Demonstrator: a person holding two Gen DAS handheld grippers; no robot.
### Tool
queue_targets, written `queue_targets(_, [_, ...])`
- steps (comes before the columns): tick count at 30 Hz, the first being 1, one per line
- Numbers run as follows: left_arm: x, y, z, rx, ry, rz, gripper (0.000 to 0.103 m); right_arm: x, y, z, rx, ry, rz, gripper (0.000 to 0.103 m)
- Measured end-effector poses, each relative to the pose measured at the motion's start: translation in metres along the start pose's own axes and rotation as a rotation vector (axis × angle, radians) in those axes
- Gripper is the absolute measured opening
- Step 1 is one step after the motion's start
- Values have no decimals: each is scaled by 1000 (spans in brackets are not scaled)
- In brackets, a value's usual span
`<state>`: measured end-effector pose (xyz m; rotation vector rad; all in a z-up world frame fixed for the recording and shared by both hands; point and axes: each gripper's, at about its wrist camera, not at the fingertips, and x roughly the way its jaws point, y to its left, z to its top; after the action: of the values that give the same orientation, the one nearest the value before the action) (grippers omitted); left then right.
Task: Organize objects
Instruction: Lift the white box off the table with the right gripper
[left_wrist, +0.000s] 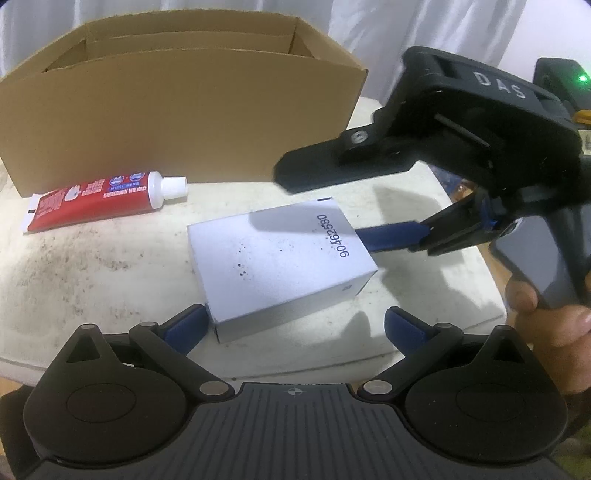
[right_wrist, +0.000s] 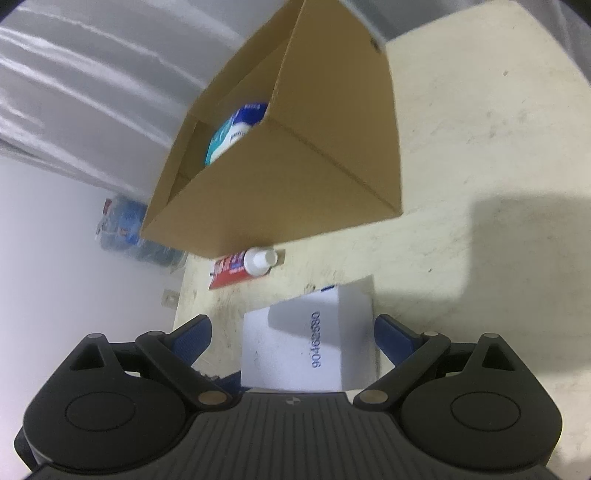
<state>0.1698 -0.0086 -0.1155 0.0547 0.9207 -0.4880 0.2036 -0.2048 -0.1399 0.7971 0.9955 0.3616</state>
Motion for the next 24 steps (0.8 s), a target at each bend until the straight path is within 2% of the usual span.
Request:
queue_targets(4, [0, -5, -5, 83, 0, 53, 99, -5, 0, -6, -16, -21, -34, 97])
queue_targets(9, [3, -12, -11, 184, -8, 125, 96, -1, 1, -17, -37, -27, -67, 91])
queue_targets(18, [-4, -9, -11, 167, -33, 122, 90, 3, 9, -20, -70, -42, -107, 84])
queue_targets(24, [-13, -7, -18, 153, -49, 128, 85, -6, 10, -30, -73, -83, -125, 83])
